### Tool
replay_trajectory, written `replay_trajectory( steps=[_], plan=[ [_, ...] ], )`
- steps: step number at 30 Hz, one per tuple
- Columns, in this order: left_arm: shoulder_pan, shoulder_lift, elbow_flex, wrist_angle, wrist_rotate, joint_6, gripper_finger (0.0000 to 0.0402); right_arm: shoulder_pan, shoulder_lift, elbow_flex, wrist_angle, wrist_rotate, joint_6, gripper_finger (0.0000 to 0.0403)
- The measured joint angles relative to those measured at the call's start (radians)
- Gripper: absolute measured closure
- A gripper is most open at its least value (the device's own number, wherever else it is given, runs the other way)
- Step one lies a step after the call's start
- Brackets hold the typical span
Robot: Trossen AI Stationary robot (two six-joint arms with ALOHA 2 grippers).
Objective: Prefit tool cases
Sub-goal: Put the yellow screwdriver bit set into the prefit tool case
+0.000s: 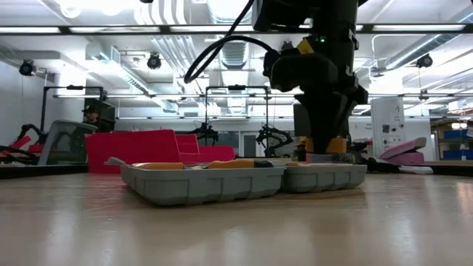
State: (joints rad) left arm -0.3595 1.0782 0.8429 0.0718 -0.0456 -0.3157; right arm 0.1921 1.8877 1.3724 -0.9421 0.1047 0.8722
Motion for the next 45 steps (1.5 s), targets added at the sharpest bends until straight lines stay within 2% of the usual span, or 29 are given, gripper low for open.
replay_trajectory(
  steps=[11,25,36,45],
  plan=[
    [0.000,0.000,0.000,0.005,0.000,0.001,0.0335,0.000,0.000,-0.015,0.003,-0.034,0.014,0.0377],
    [0.000,0.000,0.000,0.004,0.000,0.004,0.0335,0.000,0.000,-0.053,0.025,-0.034,0.031,0.0330],
    [0.000,0.000,0.000,0.003,0.001,0.004,0.0335,0.003,0.000,-0.053,0.062,-0.061,0.020,0.0376],
    [0.000,0.000,0.000,0.003,0.001,0.004,0.0335,0.006,0.001,-0.053,0.069,-0.061,0.035,0.0323]
  ],
)
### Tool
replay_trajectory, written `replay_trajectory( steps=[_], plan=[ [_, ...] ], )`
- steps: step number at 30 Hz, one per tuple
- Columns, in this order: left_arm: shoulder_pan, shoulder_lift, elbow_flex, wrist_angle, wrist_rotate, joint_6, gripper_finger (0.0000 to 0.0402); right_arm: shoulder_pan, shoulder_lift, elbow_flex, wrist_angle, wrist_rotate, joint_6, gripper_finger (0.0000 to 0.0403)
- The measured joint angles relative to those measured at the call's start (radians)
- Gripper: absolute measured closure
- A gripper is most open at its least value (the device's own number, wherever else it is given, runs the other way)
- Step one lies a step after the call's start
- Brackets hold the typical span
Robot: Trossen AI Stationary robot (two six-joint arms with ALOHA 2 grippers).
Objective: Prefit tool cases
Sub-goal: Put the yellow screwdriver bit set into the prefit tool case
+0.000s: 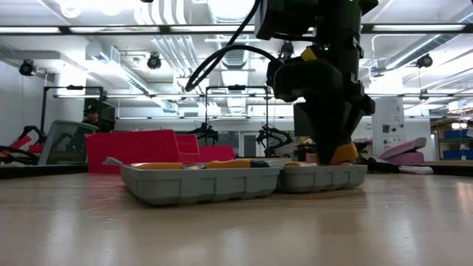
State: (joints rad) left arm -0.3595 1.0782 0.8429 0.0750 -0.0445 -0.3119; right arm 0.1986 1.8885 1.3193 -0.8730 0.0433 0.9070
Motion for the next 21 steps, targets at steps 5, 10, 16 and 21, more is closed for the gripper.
replay_trajectory(
  steps=[5,10,16,21],
  plan=[
    [0.000,0.000,0.000,0.000,0.000,0.000,0.0335,0.000,0.000,0.000,0.004,0.000,0.019,0.0309],
    [0.000,0.000,0.000,0.000,0.000,0.000,0.0335,0.002,0.000,0.000,0.027,-0.009,0.028,0.0305],
    [0.000,0.000,0.000,0.004,0.001,0.000,0.0335,0.007,0.000,0.001,0.056,-0.030,0.038,0.0316],
    [0.000,0.000,0.000,0.007,0.004,0.000,0.0335,0.007,0.000,0.001,0.060,-0.047,0.035,0.0326]
  ],
)
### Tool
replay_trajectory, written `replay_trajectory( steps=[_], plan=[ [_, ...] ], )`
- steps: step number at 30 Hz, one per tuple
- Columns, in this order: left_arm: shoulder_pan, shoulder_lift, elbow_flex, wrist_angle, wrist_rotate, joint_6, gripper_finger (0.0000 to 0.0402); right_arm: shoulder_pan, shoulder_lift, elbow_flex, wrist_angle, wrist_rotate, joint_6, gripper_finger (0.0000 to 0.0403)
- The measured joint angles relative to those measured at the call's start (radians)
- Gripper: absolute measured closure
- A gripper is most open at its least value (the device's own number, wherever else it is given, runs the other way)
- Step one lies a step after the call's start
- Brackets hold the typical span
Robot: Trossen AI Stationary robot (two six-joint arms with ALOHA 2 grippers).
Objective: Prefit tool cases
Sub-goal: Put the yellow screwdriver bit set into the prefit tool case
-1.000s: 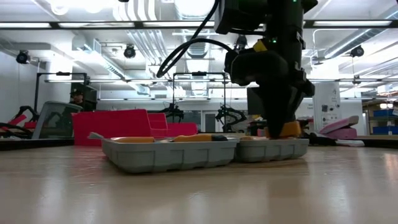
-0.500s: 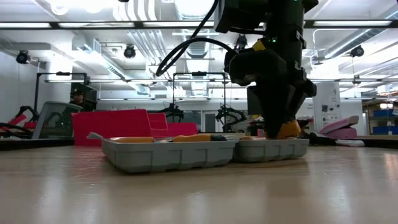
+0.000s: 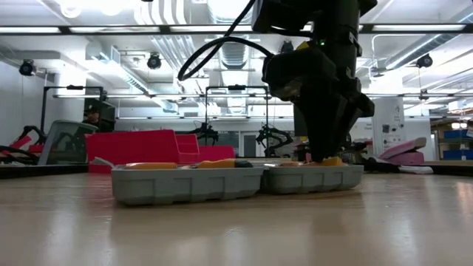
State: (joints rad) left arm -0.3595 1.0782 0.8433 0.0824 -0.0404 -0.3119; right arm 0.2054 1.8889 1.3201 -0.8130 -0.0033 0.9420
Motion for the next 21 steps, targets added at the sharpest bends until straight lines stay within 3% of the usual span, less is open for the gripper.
replay_trajectory(
  steps=[16,21],
  plan=[
    [0.000,0.000,0.000,0.007,-0.001,0.000,0.0335,0.011,0.000,0.000,0.076,-0.061,-0.039,0.0344],
    [0.000,0.000,0.001,0.026,-0.061,-0.005,0.0335,0.017,0.000,0.000,0.113,-0.102,-0.048,0.0335]
  ],
)
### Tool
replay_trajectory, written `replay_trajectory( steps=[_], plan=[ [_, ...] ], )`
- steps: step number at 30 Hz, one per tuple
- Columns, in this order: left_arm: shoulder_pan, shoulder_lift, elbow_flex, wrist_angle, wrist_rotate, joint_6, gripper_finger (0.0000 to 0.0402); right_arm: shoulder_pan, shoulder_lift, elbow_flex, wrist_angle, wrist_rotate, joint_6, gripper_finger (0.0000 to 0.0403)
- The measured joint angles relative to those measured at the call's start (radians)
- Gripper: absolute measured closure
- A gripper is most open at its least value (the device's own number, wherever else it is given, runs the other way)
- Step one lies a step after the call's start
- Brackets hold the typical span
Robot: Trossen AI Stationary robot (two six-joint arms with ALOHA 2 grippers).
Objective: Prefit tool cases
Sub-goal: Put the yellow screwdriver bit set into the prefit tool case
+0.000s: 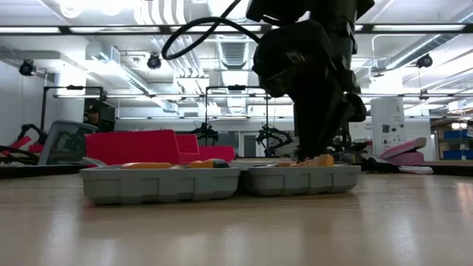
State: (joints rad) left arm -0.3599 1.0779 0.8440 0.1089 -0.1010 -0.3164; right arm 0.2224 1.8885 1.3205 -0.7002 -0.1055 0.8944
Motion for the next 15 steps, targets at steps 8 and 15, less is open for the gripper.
replay_trajectory(
  steps=[8,15],
  plan=[
    [-0.002,0.042,0.000,-0.036,-0.013,-0.038,0.0335,0.021,0.000,0.000,0.103,-0.011,-0.032,0.0336],
    [-0.006,0.077,0.000,-0.046,-0.013,-0.078,0.0335,0.028,-0.008,0.000,0.108,0.011,-0.031,0.0355]
  ],
)
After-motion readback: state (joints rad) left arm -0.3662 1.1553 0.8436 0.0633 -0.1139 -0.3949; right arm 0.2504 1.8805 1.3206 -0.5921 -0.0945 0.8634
